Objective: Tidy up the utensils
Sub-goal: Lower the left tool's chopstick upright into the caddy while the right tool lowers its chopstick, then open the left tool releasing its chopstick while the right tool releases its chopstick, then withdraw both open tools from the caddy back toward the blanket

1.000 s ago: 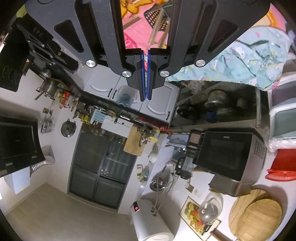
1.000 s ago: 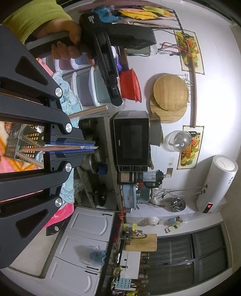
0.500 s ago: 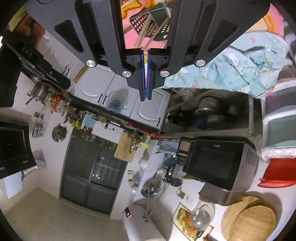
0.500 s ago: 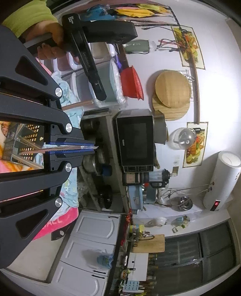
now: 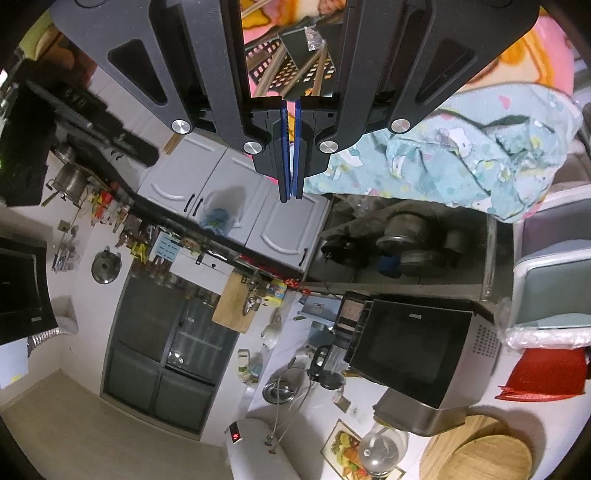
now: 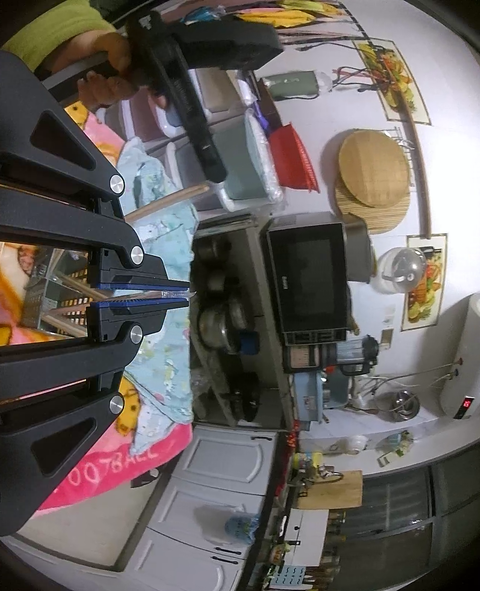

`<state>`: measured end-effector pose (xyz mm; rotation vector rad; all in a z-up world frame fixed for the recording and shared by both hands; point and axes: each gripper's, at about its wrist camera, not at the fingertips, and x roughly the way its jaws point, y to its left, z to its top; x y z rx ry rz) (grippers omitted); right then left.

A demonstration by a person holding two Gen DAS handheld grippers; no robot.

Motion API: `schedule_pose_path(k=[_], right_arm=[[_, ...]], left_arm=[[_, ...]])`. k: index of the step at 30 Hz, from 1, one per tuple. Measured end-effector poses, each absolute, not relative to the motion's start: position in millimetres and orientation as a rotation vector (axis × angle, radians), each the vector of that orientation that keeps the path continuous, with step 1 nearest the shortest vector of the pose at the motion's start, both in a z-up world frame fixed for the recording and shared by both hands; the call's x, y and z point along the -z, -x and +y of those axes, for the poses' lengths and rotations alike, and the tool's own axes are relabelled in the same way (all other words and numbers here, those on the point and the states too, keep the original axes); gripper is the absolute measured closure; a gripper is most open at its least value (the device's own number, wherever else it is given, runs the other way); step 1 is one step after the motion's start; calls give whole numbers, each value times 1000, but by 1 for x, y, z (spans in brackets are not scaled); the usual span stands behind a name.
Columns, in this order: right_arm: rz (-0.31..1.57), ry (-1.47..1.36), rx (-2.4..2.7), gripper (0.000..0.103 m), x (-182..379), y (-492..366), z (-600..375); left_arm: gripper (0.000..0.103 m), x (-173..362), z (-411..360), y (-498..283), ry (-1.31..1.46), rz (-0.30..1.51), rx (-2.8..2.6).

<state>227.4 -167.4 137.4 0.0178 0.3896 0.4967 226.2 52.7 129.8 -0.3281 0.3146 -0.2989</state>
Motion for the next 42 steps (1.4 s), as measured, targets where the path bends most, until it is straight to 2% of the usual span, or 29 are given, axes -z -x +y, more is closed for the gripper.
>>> schedule_pose_path(k=[10,17,18,19,20,22,24,26,28,30,31,33,36,42], right_arm=[[446,-16,-500,99,-115,-235,-158],[484,-23,-486,97,-104,-242,-156],[489,-25,-481,96,-102,-242,-158],[494,-30,-475,89,-101,-243,-159],[497,-36,-470,77,-100,-242,-161],[495,-51,-461,69,-98,-240,-166],[494,-56,-451,64,-97,-237,-171],[494,-60,-440,56,-96,-235,-175],[493,-68,-430,55,-95,-231,-180],[491,-72,-416,51,-93,-226,-185],[490,-73,-412,50,-93,-224,-187],[487,-72,-403,48,-92,-220,-192],[485,-74,-390,47,-91,-211,-200],[486,-74,-381,43,-88,-194,-208]], left_arm=[[103,-137,64,-222,342,293,279],[102,-122,66,-229,352,341,273],[102,-119,66,-229,353,349,269],[102,-117,66,-230,353,356,266],[102,-115,66,-230,355,363,264],[93,-112,67,-229,357,373,254],[74,-109,70,-227,365,376,245],[65,-108,72,-223,367,378,236],[56,-106,75,-220,369,383,227],[38,-104,78,-214,372,387,216],[35,-103,80,-210,374,387,206],[21,-102,84,-204,377,388,190],[12,-98,92,-195,388,396,174],[11,-87,103,-178,420,424,142]])
